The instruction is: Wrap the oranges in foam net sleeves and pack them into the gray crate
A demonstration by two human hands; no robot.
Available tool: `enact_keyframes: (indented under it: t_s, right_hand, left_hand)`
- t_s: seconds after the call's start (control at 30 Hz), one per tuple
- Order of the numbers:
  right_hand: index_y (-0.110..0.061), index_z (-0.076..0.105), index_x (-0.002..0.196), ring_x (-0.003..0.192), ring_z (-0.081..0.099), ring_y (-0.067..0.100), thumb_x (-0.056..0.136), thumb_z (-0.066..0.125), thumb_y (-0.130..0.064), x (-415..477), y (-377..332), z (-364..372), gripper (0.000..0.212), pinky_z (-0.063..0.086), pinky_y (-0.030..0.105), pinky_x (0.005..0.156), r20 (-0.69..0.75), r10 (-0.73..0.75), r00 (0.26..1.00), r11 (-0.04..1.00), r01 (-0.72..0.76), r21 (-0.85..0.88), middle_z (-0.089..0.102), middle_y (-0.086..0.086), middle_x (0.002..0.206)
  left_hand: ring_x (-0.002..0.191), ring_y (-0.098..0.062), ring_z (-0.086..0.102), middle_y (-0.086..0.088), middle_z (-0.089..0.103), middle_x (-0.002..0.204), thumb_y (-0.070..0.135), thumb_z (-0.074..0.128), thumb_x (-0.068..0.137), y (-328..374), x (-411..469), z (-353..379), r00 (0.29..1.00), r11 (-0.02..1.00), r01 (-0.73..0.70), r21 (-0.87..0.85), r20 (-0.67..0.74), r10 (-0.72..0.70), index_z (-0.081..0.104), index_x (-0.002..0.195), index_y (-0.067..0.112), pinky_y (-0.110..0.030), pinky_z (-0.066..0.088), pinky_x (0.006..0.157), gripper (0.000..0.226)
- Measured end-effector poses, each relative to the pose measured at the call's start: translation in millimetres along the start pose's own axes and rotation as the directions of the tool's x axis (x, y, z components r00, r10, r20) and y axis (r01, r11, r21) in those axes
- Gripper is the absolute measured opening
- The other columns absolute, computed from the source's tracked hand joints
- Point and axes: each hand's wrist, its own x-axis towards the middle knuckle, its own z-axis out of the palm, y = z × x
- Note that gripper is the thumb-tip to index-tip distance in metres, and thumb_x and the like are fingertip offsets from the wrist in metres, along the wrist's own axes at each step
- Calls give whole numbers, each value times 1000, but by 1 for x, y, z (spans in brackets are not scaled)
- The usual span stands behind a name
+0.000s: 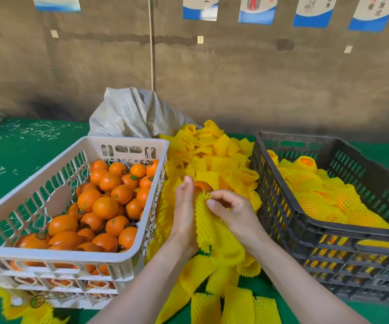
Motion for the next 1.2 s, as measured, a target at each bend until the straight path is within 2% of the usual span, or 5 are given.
enact_keyframes:
  t_s: [0.13, 0.3, 0.83, 1.0, 1.2]
  right_hand:
    - [-15, 58, 93, 89, 56, 14, 93, 55, -18, -4, 6, 14, 4, 46, 29, 79, -148, -188, 971, 956, 146, -256, 60, -2, 90]
    - [-32, 46, 81, 68, 50, -1, 91, 50, -37, -4, 6, 13, 13, 42, 32, 65, -280, -177, 944, 967, 114, -228, 54, -11, 75]
    - [-24, 53, 85, 78, 59, 13, 93, 48, -22, 2, -10, -13, 10, 48, 31, 64, -204, -269, 941, 957, 237, -169, 60, 0, 84]
    - [-17, 58, 80, 68, 56, -4, 94, 50, -9, 8, -8, -14, 18, 46, 13, 59, -188, -153, 970, 988, 157, 3, 59, -5, 77]
    - [-24, 65, 85, 78, 64, 12, 98, 45, -18, 3, 2, -3, 24, 55, 27, 64, -132, 285, 950, 880, -204, 429, 72, -8, 76]
  left_hand:
    - [93, 4, 50, 11, 53, 108, 46, 48, 91, -4, -1, 4, 997, 995, -58, 80, -45, 62, 47, 117, 27, -2, 44, 59, 31]
    - [111, -22, 58, -9, 60, 117, 57, 54, 72, -7, -6, 5, 998, 998, -59, 10, 8, 59, 54, 109, 22, -41, 48, 97, 50]
    - [68, -16, 69, -4, 73, 79, 38, 61, 69, -10, -3, -9, 921, 951, 226, -212, 363, -138, 74, 83, 16, -26, 56, 59, 29]
    - [77, -18, 72, -8, 74, 92, 47, 60, 70, -3, -3, -5, 891, 893, 333, -304, 411, -192, 77, 92, 14, -28, 57, 59, 43]
    - [90, -16, 71, 3, 75, 97, 57, 55, 70, -9, 3, 3, 971, 955, 175, -238, 201, -127, 64, 101, 28, -32, 59, 69, 43]
